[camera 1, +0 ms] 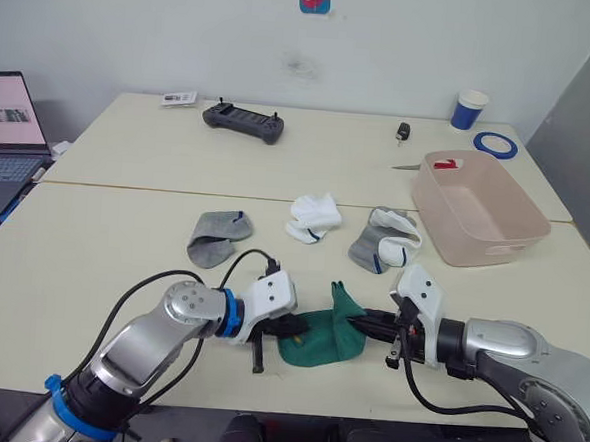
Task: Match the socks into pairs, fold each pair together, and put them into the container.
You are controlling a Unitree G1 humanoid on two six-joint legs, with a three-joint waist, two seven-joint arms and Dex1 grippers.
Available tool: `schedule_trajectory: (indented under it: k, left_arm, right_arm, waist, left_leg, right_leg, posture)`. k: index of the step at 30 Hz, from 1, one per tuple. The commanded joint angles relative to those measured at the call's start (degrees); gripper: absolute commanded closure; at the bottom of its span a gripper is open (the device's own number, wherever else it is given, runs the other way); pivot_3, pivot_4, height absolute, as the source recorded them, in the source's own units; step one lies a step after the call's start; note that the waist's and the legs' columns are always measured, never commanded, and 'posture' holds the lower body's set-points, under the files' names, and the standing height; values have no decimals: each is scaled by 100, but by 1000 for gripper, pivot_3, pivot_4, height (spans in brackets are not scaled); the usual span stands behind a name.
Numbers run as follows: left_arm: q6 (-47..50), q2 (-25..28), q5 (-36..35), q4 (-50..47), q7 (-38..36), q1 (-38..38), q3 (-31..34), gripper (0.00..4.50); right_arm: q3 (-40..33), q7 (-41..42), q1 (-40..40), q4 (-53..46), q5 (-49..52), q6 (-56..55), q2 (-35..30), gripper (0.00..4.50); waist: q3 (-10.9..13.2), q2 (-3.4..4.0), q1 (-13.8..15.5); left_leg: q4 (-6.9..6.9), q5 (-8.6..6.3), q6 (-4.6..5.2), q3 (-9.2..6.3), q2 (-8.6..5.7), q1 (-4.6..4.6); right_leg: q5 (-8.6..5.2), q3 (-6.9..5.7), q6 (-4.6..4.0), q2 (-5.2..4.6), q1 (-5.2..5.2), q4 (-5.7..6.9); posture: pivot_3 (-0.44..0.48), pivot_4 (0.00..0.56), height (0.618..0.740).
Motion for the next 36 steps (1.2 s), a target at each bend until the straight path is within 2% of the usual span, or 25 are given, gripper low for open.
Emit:
schedule_trajectory:
  k: [1, 5, 9, 13, 18, 21, 26, 32, 36]
  left_arm:
    - [-200, -97, 238, 100, 45, 21, -261, 4500]
    - [-435, -170, 463, 375, 49, 26, -395, 4500]
    - [-454, -195, 432, 373, 52, 45, -308, 4500]
    - [-147, -196, 108, 161, 90, 59, 90, 4500]
    - [102, 220, -213, -146, -124, 125, 569, 4500]
    - [-35, 338, -114, -33, -143, 223, 465, 4500]
    - [-330, 221, 209, 82, -45, 286, 126, 4500]
    - [-302, 47, 226, 53, 90, 290, 201, 4500]
    - [-327, 92, 232, 103, 117, 282, 298, 4500]
  right_arm:
    - [1, 93, -265, -220, 309, 150, -45, 4463]
    - [150, 77, -455, -229, 507, 354, -1, 4463]
    - [589, -103, -508, -65, 277, 300, 224, 4463]
    - [1056, -252, -534, 314, -144, 59, 469, 4463]
    - [1310, -220, -605, 508, -375, -111, 660, 4463]
    - [1334, -154, -686, 538, -378, -113, 734, 4463]
    - [1550, -71, -757, 654, -503, -149, 787, 4463]
    - [1792, -36, -769, 987, -600, -114, 975, 4463]
    - [1666, -19, -836, 878, -435, 18, 1104, 3447]
  waist:
    - [0, 0, 12]
    - [-1, 0, 13]
    - [-2, 1, 11]
    - [-1, 0, 3]
    - [2, 2, -6]
    - [5, 8, -11]
    - [5, 7, 8]
    - [5, 7, 8]
    - [5, 7, 6]
  left_leg:
    - [1, 0, 0, -1, 0, 0]
    - [2, 0, 0, 2, -3, 2]
    - [1, 0, 0, 0, -1, 2]
    - [2, 0, 0, 1, -1, 3]
    - [0, 0, 0, 0, 3, 1]
    - [-3, 0, 0, -2, 6, 1]
    - [-3, 0, 0, 0, 4, -1]
    - [1, 0, 0, 1, 1, 0]
    - [0, 0, 0, 0, 1, 0]
  right_leg:
    - [0, -1, 0, -1, 2, 0]
    - [1, 1, -1, -4, 5, 0]
    - [1, 0, -1, -3, 4, 0]
    - [1, 1, -1, -3, 4, 0]
    - [1, -1, -1, 1, -1, 2]
    - [0, 0, -3, 4, -4, 2]
    - [-1, -1, -3, 0, -2, -3]
    - [0, 0, -3, -3, 0, 0]
    - [0, -1, -3, -3, 0, 0]
  posture:
    - [0, 150, 740]
    - [0, 150, 740]
    - [0, 150, 740]
    - [0, 150, 740]
    - [0, 150, 740]
    - [0, 150, 740]
    - [0, 150, 740]
    - [0, 150, 740]
    - [0, 150, 740]
